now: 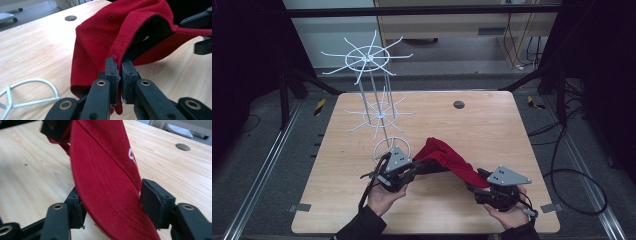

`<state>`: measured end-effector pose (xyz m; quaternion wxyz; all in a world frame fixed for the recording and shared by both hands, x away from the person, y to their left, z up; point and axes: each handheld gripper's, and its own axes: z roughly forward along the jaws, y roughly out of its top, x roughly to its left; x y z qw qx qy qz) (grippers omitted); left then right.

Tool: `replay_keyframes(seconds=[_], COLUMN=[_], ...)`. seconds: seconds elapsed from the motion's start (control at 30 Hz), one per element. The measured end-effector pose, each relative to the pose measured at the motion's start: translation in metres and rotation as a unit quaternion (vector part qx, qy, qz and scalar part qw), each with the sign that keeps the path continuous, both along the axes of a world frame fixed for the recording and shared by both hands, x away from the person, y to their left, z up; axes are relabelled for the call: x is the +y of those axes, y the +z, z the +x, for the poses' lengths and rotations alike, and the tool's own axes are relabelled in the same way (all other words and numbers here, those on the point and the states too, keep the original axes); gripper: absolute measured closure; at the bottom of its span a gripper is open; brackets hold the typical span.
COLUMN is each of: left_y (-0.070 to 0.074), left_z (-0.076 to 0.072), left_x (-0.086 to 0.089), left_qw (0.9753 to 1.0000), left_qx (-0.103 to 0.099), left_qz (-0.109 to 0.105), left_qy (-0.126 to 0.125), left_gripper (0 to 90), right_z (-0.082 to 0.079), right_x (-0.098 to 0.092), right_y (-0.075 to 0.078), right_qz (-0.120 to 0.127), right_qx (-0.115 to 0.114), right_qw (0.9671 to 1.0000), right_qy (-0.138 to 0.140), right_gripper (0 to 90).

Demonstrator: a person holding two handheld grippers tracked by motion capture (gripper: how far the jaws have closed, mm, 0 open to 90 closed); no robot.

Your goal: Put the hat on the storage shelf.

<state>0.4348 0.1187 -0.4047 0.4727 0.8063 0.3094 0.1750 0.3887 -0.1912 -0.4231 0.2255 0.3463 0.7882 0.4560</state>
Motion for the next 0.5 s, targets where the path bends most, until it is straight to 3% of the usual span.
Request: replay_keyframes(seconds=[0.2, 0.37, 0.5], left_y=[-0.004, -0.010, -0.014], left_z=[-0.001, -0.004, -0.004], left_x=[0.004, 0.009, 0.012], left_qw=[1.0000, 0.9999, 0.9998], left_qx=[0.005, 0.012, 0.017], left_qz=[0.001, 0.006, 0.008], left_qy=[0.002, 0.003, 0.003], left_gripper=[85.3, 85.3, 85.3], right_z=[-0.003, -0.004, -0.004], right_x=[0.003, -0.001, -0.002], right_y=[0.010, 0.013, 0.014], right_qz=[0.054, 0.094, 0.103], right_qx=[0.004, 0.010, 0.025], right_qw=[0.9983, 0.9951, 0.9937], right_qy=[0.023, 0.028, 0.036], right_gripper=[36.8, 44.3, 53.3])
